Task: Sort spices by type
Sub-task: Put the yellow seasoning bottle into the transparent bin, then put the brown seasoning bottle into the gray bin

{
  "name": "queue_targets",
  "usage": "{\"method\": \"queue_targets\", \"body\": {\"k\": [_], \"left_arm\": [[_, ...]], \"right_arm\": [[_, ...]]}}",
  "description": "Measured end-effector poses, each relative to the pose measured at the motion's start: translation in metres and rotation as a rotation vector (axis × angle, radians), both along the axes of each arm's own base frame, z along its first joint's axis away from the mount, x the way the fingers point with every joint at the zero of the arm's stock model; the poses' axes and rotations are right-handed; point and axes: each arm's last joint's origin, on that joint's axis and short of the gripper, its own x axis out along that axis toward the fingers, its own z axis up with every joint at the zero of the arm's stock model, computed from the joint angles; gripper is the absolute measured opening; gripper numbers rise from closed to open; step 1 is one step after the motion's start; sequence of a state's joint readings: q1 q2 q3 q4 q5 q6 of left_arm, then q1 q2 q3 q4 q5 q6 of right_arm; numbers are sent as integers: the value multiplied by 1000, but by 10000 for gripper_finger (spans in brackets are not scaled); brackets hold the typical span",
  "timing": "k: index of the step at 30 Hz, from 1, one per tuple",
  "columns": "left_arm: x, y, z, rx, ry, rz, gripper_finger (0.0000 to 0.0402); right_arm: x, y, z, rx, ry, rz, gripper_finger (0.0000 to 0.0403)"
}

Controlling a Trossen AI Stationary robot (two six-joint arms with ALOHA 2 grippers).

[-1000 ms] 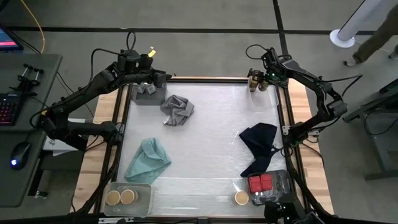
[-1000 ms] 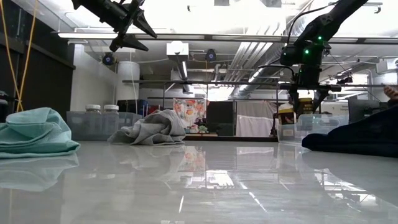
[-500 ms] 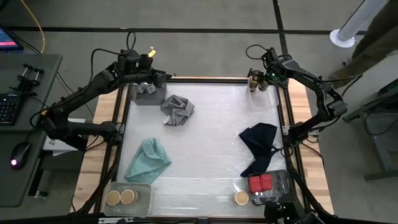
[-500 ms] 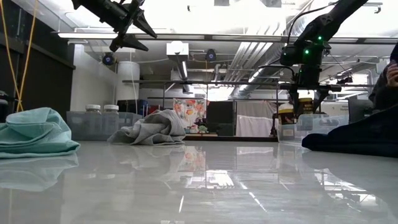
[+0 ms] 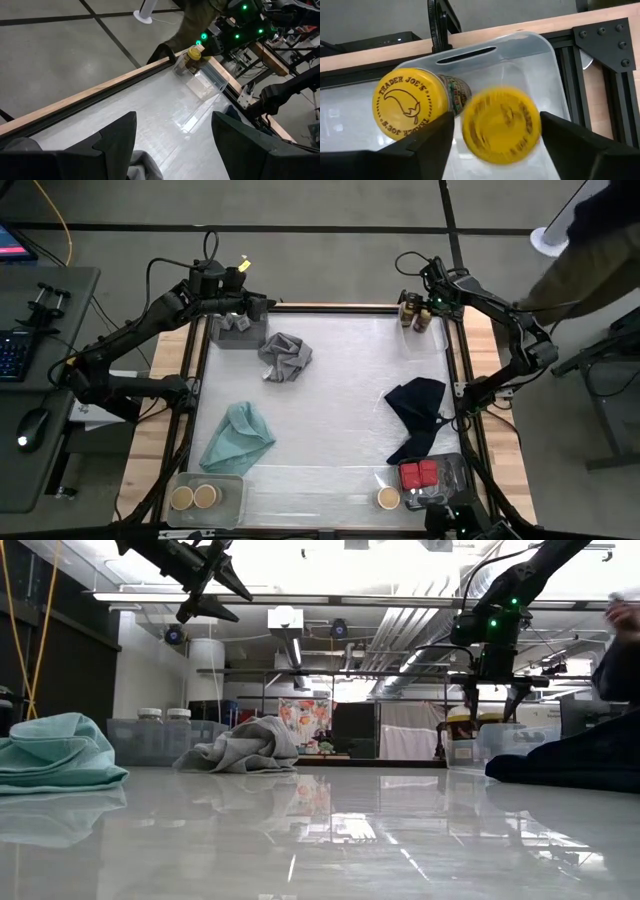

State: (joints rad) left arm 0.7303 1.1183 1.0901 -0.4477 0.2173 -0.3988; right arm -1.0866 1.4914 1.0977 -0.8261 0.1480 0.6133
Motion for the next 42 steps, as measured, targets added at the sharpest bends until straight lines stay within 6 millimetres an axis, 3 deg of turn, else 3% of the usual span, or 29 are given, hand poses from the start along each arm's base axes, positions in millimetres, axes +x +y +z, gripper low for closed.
{"method": "queue_targets", "body": {"k": [6, 19, 32, 37, 42], "left_arm": [[0, 0, 0, 0, -1, 0, 245], [0, 0, 0, 12, 2, -6, 245], [0, 0, 1, 3, -5, 0, 245], [2, 1, 5, 22, -50, -20, 245], [9, -3, 14, 83, -138, -91, 245]], "right_arm": [[0, 0, 0, -1, 0, -2, 320], [-1, 4, 7, -14, -30, 27, 323], [-9, 33, 65, -264, -220, 51, 323], [1, 53, 92, -428, -318, 156, 323], [24, 72, 110, -546, -433, 273, 323]]}}
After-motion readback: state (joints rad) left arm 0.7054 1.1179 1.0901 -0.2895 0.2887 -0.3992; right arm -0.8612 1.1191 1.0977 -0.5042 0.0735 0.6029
